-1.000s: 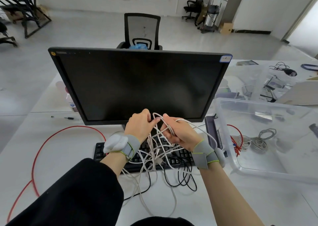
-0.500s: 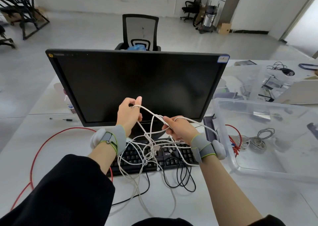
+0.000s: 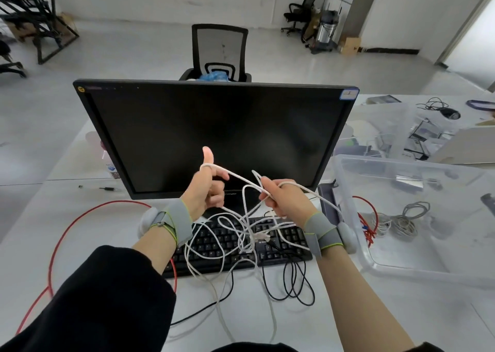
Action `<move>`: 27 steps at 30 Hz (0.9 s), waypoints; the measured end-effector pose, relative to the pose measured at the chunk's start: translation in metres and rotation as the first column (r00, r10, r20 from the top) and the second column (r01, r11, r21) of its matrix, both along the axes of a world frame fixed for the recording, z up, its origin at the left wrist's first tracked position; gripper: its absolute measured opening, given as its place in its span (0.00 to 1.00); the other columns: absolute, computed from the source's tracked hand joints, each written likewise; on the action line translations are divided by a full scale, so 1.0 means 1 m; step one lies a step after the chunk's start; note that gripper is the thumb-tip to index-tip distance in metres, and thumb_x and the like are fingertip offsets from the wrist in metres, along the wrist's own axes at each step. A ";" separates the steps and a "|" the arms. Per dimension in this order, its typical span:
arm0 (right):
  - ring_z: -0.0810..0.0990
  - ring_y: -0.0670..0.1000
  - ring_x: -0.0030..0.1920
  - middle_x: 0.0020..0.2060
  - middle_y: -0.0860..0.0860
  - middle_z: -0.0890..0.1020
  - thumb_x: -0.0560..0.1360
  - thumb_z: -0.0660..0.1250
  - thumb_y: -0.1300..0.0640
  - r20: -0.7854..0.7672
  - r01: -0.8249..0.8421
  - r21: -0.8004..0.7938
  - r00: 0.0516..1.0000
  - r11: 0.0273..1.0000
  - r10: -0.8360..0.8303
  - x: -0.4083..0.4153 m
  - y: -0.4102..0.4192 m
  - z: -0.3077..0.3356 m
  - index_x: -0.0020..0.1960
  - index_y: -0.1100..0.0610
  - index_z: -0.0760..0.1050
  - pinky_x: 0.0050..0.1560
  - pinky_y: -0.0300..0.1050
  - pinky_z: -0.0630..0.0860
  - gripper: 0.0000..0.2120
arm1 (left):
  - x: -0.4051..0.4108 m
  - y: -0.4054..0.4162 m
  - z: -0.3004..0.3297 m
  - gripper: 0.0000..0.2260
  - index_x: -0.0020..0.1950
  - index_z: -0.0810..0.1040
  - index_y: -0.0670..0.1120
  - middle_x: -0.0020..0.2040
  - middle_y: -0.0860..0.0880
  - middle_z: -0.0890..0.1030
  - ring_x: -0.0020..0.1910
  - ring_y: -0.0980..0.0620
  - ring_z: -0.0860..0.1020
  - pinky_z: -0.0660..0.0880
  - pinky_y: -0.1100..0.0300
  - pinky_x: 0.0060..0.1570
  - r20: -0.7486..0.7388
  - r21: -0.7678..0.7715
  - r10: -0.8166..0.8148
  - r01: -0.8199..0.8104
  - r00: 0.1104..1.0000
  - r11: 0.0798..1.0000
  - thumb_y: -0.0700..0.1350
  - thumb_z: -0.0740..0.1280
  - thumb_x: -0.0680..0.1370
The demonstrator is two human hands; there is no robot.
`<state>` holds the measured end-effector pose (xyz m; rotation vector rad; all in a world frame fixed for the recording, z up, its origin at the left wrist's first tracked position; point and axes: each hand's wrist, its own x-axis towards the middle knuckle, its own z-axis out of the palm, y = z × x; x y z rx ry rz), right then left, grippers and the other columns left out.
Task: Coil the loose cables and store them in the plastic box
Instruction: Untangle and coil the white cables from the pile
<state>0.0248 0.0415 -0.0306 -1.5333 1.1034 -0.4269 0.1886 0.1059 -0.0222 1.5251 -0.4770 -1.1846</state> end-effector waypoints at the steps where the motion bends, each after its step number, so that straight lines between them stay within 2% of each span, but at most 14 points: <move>1: 0.60 0.43 0.14 0.17 0.47 0.67 0.81 0.57 0.51 -0.039 -0.014 -0.049 0.999 0.999 0.012 0.001 0.000 -0.001 0.32 0.59 0.72 0.18 0.33 0.58 0.22 | 0.000 0.001 -0.001 0.13 0.48 0.71 0.50 0.18 0.54 0.60 0.15 0.56 0.56 0.56 0.67 0.18 -0.002 0.000 -0.012 0.012 1.000 1.000 0.52 0.48 0.82; 3: 0.63 0.43 0.14 0.16 0.45 0.68 0.81 0.56 0.50 -0.148 -0.050 -0.115 0.988 0.992 0.033 0.001 0.002 -0.006 0.30 0.57 0.72 0.19 0.33 0.60 0.23 | 0.002 0.002 0.001 0.20 0.37 0.68 0.48 0.21 0.53 0.60 0.17 0.56 0.56 0.56 0.66 0.19 0.181 -0.054 0.032 -0.022 0.983 0.998 0.59 0.52 0.81; 6: 0.66 0.43 0.21 0.23 0.48 0.69 0.81 0.56 0.50 -0.264 -0.117 -0.163 0.962 0.980 0.071 0.007 0.013 -0.016 0.29 0.55 0.71 0.24 0.32 0.61 0.23 | 0.001 -0.003 0.016 0.23 0.30 0.62 0.48 0.26 0.52 0.62 0.24 0.54 0.61 0.62 0.60 0.27 0.506 -0.221 0.129 -0.017 0.853 0.975 0.62 0.56 0.79; 9: 0.68 0.47 0.27 0.25 0.49 0.71 0.81 0.55 0.49 -0.253 -0.159 -0.164 0.961 0.974 0.114 0.023 0.026 -0.017 0.29 0.54 0.71 0.30 0.37 0.65 0.23 | -0.009 -0.011 0.040 0.18 0.34 0.67 0.47 0.24 0.54 0.65 0.24 0.56 0.63 0.64 0.63 0.27 0.422 -0.390 0.226 -0.049 0.878 0.920 0.56 0.61 0.79; 10: 0.70 0.48 0.29 0.25 0.49 0.72 0.81 0.55 0.49 -0.267 -0.170 -0.169 0.956 0.971 0.121 0.026 0.027 -0.015 0.28 0.54 0.71 0.34 0.39 0.67 0.23 | -0.012 -0.012 0.047 0.16 0.35 0.68 0.47 0.23 0.56 0.66 0.23 0.58 0.63 0.64 0.65 0.26 0.461 -0.443 0.246 -0.019 0.853 0.896 0.53 0.62 0.79; 12: 0.71 0.49 0.31 0.26 0.50 0.72 0.81 0.55 0.50 -0.316 -0.179 -0.175 0.941 0.968 0.117 0.026 0.026 -0.015 0.28 0.54 0.71 0.41 0.41 0.68 0.24 | -0.007 -0.011 0.054 0.13 0.37 0.70 0.47 0.23 0.54 0.68 0.23 0.57 0.66 0.67 0.67 0.28 0.704 -0.477 0.288 0.132 0.649 0.869 0.50 0.64 0.79; 15: 0.70 0.48 0.28 0.25 0.50 0.72 0.81 0.56 0.49 -0.341 -0.149 -0.172 0.936 0.974 0.083 0.014 0.014 -0.021 0.27 0.54 0.71 0.43 0.43 0.70 0.25 | 0.018 -0.007 0.053 0.11 0.41 0.73 0.45 0.25 0.51 0.70 0.24 0.52 0.71 0.72 0.57 0.31 0.929 -0.368 0.345 0.252 0.132 0.895 0.51 0.64 0.79; 16: 0.70 0.48 0.28 0.24 0.50 0.72 0.81 0.56 0.49 -0.343 -0.126 -0.174 0.938 0.977 0.060 0.010 0.011 -0.022 0.27 0.54 0.71 0.42 0.43 0.70 0.24 | 0.024 -0.007 0.050 0.12 0.42 0.74 0.45 0.25 0.51 0.71 0.24 0.50 0.72 0.72 0.56 0.32 0.943 -0.329 0.330 0.227 0.031 0.917 0.53 0.63 0.78; 17: 0.70 0.47 0.28 0.23 0.49 0.72 0.80 0.57 0.49 -0.333 -0.086 -0.182 0.943 0.980 0.021 0.007 0.009 -0.024 0.27 0.54 0.72 0.42 0.42 0.69 0.24 | 0.028 -0.007 0.048 0.12 0.42 0.74 0.46 0.26 0.51 0.73 0.27 0.48 0.74 0.71 0.56 0.34 0.963 -0.264 0.268 0.175 -0.003 0.949 0.54 0.63 0.78; 20: 0.71 0.47 0.26 0.17 0.47 0.71 0.80 0.56 0.48 -0.225 0.087 -0.211 0.965 0.974 -0.135 0.003 0.003 -0.024 0.28 0.54 0.73 0.38 0.41 0.70 0.24 | 0.025 -0.007 0.040 0.11 0.44 0.75 0.50 0.38 0.50 0.78 0.40 0.47 0.76 0.67 0.57 0.42 0.973 0.157 -0.167 0.074 0.162 0.985 0.56 0.63 0.77; 22: 0.73 0.48 0.29 0.20 0.47 0.74 0.81 0.55 0.48 -0.203 0.122 -0.236 0.964 0.964 -0.172 0.002 -0.001 -0.020 0.29 0.54 0.73 0.38 0.42 0.70 0.23 | 0.022 -0.005 0.032 0.08 0.45 0.76 0.53 0.40 0.51 0.77 0.43 0.49 0.75 0.68 0.59 0.41 0.832 0.463 -0.511 0.239 0.214 0.854 0.57 0.66 0.75; 23: 0.75 0.48 0.31 0.24 0.47 0.75 0.81 0.55 0.48 -0.186 0.119 -0.240 0.968 0.963 -0.166 0.002 -0.004 -0.017 0.30 0.54 0.74 0.41 0.43 0.71 0.23 | 0.020 -0.003 0.028 0.09 0.46 0.77 0.53 0.39 0.52 0.75 0.42 0.50 0.74 0.69 0.61 0.39 0.727 0.542 -0.639 0.363 0.249 0.758 0.56 0.67 0.75; 25: 0.76 0.46 0.34 0.28 0.48 0.76 0.81 0.55 0.49 -0.079 0.129 -0.198 0.986 0.972 -0.147 0.003 -0.009 -0.010 0.35 0.54 0.77 0.44 0.44 0.73 0.20 | 0.014 0.003 0.021 0.12 0.52 0.77 0.49 0.39 0.51 0.76 0.40 0.51 0.77 0.73 0.63 0.37 0.475 0.495 -0.772 0.597 0.423 0.632 0.56 0.68 0.75; 27: 0.74 0.44 0.35 0.29 0.47 0.74 0.82 0.53 0.50 0.042 0.125 -0.089 0.992 0.988 -0.122 0.002 -0.011 0.000 0.43 0.55 0.78 0.43 0.43 0.72 0.18 | 0.009 0.006 0.012 0.15 0.58 0.76 0.46 0.45 0.46 0.77 0.42 0.50 0.81 0.79 0.60 0.39 0.289 0.339 -0.738 0.656 0.610 0.675 0.54 0.66 0.77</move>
